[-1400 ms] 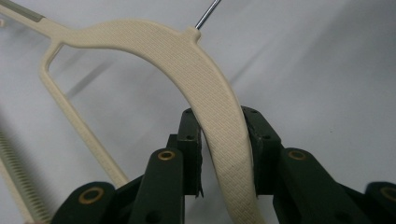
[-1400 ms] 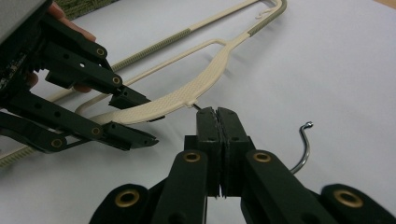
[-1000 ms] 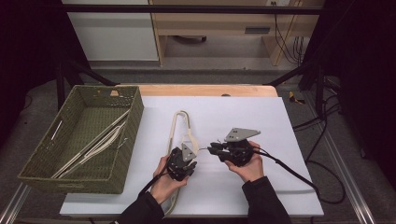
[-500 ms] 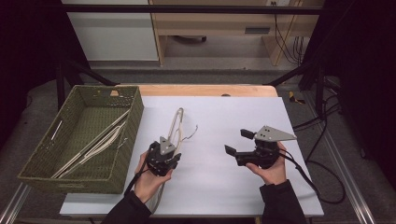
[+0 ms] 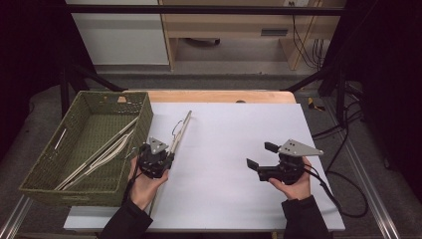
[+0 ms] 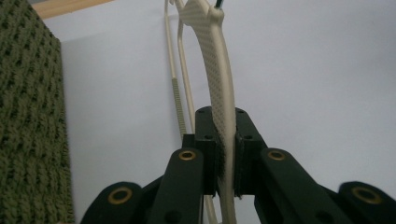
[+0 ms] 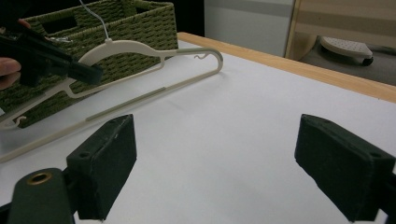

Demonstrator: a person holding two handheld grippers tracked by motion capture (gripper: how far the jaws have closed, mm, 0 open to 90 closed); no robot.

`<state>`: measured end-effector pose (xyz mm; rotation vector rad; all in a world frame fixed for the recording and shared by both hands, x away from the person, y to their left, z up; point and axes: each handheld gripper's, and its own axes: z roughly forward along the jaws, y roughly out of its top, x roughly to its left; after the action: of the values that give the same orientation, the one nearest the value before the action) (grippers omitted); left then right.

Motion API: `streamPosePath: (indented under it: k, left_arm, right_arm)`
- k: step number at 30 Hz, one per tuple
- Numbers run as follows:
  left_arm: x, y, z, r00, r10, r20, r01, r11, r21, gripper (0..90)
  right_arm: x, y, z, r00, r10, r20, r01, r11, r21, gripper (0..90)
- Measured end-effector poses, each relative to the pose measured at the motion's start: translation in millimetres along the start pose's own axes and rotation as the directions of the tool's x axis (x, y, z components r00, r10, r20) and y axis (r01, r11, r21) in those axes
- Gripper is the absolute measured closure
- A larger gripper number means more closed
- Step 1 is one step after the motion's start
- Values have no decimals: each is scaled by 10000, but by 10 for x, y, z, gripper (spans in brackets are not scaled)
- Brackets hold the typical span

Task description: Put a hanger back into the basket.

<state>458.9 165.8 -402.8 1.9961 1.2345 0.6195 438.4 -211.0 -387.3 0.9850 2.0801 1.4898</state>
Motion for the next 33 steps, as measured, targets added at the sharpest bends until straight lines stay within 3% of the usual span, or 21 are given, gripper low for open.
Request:
streamPosePath:
  k: [3, 7, 10, 12, 19, 23, 25, 28, 33]
  left_arm:
    - [40, 4, -39, 9999, -148, 64, 150, 9996, -231, 847]
    - [83, 46, -157, 9971, -396, 654, 441, 9967, -686, 861]
    - [88, 107, -287, 9980, -169, 602, 229, 9946, -1009, 861]
    - [101, 158, -387, 9969, -109, 776, 205, 9920, -1242, 861]
    - [159, 428, -797, 9870, 641, 1472, -326, 9777, -2077, 862]
    - [294, 574, -996, 9748, 1143, 1915, -670, 9691, -2375, 862]
    - [368, 631, -1062, 9726, 1280, 1939, -785, 9666, -2441, 862]
    - [516, 721, -1166, 9706, 1435, 1932, -934, 9645, -2471, 862]
    - [779, 827, -1368, 9749, 1363, 1759, -878, 9619, -2590, 862]
  right_arm:
    - [-6, -26, -19, 10000, 43, 49, -43, 10000, 36, 119]
    - [-11, -51, -48, 9999, 95, 104, -95, 10000, 30, 116]
    - [-26, -64, -80, 9999, 115, 118, -115, 9999, -24, 108]
    - [-33, -68, -93, 9998, 122, 154, -121, 9999, -32, 105]
    - [-69, -93, -161, 9993, 248, 274, -244, 9996, -143, 81]
    - [-76, -99, -193, 9991, 233, 364, -227, 9996, -169, 71]
    - [-79, -100, -208, 9990, 253, 374, -246, 9995, -191, 71]
    - [-86, -101, -228, 9988, 267, 408, -258, 9994, -225, 69]
    - [-104, -103, -261, 9980, 376, 514, -360, 9988, -327, 62]
